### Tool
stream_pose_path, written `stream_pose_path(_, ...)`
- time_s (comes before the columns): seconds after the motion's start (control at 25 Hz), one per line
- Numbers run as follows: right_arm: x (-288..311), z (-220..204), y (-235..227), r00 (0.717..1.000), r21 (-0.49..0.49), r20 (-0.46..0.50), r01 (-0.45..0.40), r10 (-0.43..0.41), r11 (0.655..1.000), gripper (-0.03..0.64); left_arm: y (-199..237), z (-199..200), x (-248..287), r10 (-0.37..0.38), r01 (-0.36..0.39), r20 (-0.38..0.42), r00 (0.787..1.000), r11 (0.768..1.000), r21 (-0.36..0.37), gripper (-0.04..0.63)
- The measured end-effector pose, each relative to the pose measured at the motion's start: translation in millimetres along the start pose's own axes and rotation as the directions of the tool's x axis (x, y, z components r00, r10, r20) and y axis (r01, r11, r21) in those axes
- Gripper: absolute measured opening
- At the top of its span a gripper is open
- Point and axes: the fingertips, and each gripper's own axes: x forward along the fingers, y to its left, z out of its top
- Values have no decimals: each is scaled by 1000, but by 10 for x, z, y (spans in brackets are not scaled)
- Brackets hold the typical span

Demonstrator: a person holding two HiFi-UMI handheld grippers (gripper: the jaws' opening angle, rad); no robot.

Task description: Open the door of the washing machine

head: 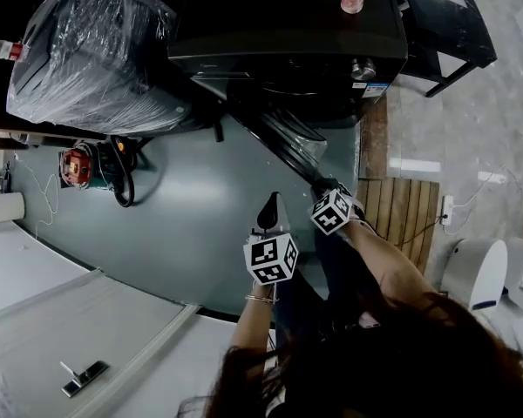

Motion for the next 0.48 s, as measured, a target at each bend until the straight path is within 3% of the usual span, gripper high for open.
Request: stream_pose_path(0.48, 70, 64, 488, 999, 46, -21, 30, -29, 999, 64, 392, -72, -265, -56, 56, -1, 998, 998, -5, 12)
